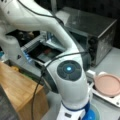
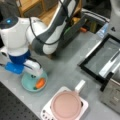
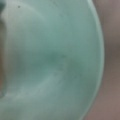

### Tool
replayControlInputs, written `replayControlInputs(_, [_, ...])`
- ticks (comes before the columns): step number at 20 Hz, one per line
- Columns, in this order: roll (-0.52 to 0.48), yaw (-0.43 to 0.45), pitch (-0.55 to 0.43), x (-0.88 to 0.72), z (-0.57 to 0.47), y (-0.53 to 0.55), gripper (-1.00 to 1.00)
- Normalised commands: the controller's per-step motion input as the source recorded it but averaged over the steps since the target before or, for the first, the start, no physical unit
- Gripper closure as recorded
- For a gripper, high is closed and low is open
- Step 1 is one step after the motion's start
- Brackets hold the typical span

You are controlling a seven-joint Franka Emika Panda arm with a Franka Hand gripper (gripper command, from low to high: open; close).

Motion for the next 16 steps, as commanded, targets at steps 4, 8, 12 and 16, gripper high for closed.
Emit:
replayControlInputs(4, [-0.024, -0.188, 0.113, 0.01, 0.26, 0.07, -1.00])
replayControlInputs(8, [-0.042, -0.205, 0.116, 0.00, 0.25, 0.18, -1.00])
replayControlInputs(12, [-0.064, -0.165, 0.112, -0.06, 0.20, 0.32, -1.00])
replayControlInputs(16, [-0.088, -0.120, 0.098, -0.08, 0.08, 0.27, -1.00])
